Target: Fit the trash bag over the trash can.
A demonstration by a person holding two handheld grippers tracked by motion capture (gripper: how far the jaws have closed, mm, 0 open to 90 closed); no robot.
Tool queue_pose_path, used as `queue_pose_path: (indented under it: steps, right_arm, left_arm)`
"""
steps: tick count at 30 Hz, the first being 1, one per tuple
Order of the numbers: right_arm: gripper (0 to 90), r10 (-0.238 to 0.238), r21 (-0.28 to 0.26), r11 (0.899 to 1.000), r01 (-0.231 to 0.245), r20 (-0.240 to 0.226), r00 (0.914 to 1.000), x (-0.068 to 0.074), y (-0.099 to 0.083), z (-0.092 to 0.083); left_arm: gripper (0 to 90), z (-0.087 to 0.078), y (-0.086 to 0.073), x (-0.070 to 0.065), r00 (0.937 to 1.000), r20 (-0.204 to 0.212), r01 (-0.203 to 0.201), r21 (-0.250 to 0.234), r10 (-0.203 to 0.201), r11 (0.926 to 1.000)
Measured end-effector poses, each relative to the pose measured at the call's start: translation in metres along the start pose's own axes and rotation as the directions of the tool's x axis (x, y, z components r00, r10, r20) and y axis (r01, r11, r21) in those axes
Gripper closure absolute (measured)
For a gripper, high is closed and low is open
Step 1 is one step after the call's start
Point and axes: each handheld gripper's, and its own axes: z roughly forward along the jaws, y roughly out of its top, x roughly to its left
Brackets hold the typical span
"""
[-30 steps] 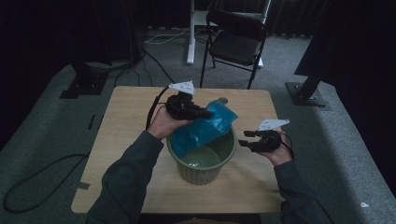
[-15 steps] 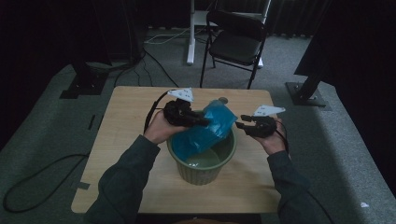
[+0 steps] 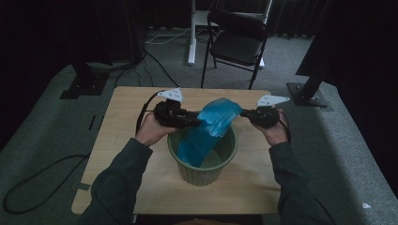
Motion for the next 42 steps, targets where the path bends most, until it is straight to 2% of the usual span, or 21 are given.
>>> queue_pose_path:
  steps: [4, 8, 10, 12, 15, 17, 18, 20, 21, 22, 23, 25, 27, 29, 32, 37, 42]
  right_arm:
    - [90.0, -0.024, -0.015, 1.0, 0.024, 0.006, 0.9997, 0.002, 0.01, -0.01]
    - [90.0, -0.064, -0.026, 0.998, 0.065, 0.006, 0.9979, 0.013, 0.025, -0.015]
    - [90.0, -0.088, -0.037, 0.995, 0.088, -0.003, 0.9961, 0.021, 0.034, -0.017]
    - [90.0, -0.117, -0.049, 0.992, 0.117, -0.008, 0.9931, 0.031, 0.043, -0.019]
    - [90.0, -0.167, -0.062, 0.984, 0.165, -0.015, 0.9859, 0.046, 0.059, -0.022]
    - [90.0, -0.187, -0.07, 0.98, 0.185, -0.031, 0.9818, 0.051, 0.065, -0.022]
    - [90.0, -0.198, -0.074, 0.978, 0.195, -0.036, 0.9796, 0.053, 0.067, -0.023]
    - [90.0, -0.219, -0.09, 0.973, 0.214, -0.056, 0.974, 0.058, 0.071, -0.023]
    - [89.9, -0.225, -0.1, 0.971, 0.218, -0.068, 0.972, 0.061, 0.073, -0.023]
    - [90.0, -0.232, -0.105, 0.969, 0.224, -0.074, 0.9699, 0.062, 0.074, -0.023]
    - [90.0, -0.237, -0.109, 0.968, 0.228, -0.078, 0.9685, 0.064, 0.074, -0.023]
    - [89.9, -0.242, -0.107, 0.967, 0.232, -0.092, 0.9659, 0.065, 0.074, -0.024]
    - [86.5, -0.245, -0.098, 0.967, 0.236, -0.107, 0.9634, 0.065, 0.073, -0.024]
    - [75.7, -0.243, -0.107, 0.967, 0.231, -0.112, 0.9636, 0.064, 0.071, -0.027]
    - [69.6, -0.222, -0.13, 0.97, 0.205, -0.131, 0.9663, 0.059, 0.069, -0.035]
    - [68.0, -0.191, -0.141, 0.974, 0.177, -0.099, 0.9766, 0.048, 0.072, -0.047]
    - [68.4, -0.147, -0.138, 0.981, 0.138, -0.058, 0.9874, 0.041, 0.076, -0.048]
  left_arm:
    - [56.8, -0.006, 0.003, 0.006, 0.9993, -0.028, 0.026, -0.032, -0.027, 0.9991]
    - [51.5, -0.006, 0.012, 0.007, 0.998, -0.057, 0.024, -0.062, -0.028, 0.9978]
    - [46.7, -0.003, 0.017, 0.007, 0.9973, -0.07, 0.019, -0.059, -0.024, 0.998]
    - [44.4, 0.001, 0.023, 0.007, 0.9971, -0.073, 0.016, -0.055, -0.02, 0.9983]
    - [35.4, 0.009, 0.029, 0.007, 0.9975, -0.066, 0.02, -0.061, -0.024, 0.9979]
    - [32.1, 0.012, 0.031, 0.007, 0.9979, -0.058, 0.023, -0.063, -0.027, 0.9978]
    - [30.5, 0.016, 0.032, 0.007, 0.9969, -0.075, 0.02, -0.053, -0.024, 0.9984]
    - [29.7, 0.021, 0.033, 0.008, 0.9965, -0.081, 0.021, -0.035, -0.024, 0.9992]
    - [31.0, 0.023, 0.033, 0.007, 0.996, -0.088, 0.013, -0.019, -0.015, 0.9997]
    - [39.3, 0.025, 0.033, 0.006, 0.9952, -0.098, 0.002, -0.002, -0.003, 1.0]
    - [54.1, 0.026, 0.032, 0.005, 0.995, -0.099, -0.006, 0.011, 0.007, 0.9999]
    - [72.1, 0.027, 0.032, 0.001, 0.9942, -0.102, -0.033, 0.027, 0.035, 0.9991]
    - [80.7, 0.026, 0.032, -0.004, 0.9911, -0.116, -0.061, 0.038, 0.065, 0.9974]
    - [84.3, 0.025, 0.031, -0.008, 0.9887, -0.123, -0.081, 0.046, 0.086, 0.9956]
    - [85.1, 0.021, 0.03, -0.011, 0.986, -0.127, -0.101, 0.058, 0.108, 0.9932]
    - [84.5, 0.016, 0.029, -0.015, 0.984, -0.127, -0.12, 0.045, 0.125, 0.9917]
    - [84.2, 0.013, 0.026, -0.024, 0.9777, -0.126, -0.163, 0.052, 0.168, 0.9853]
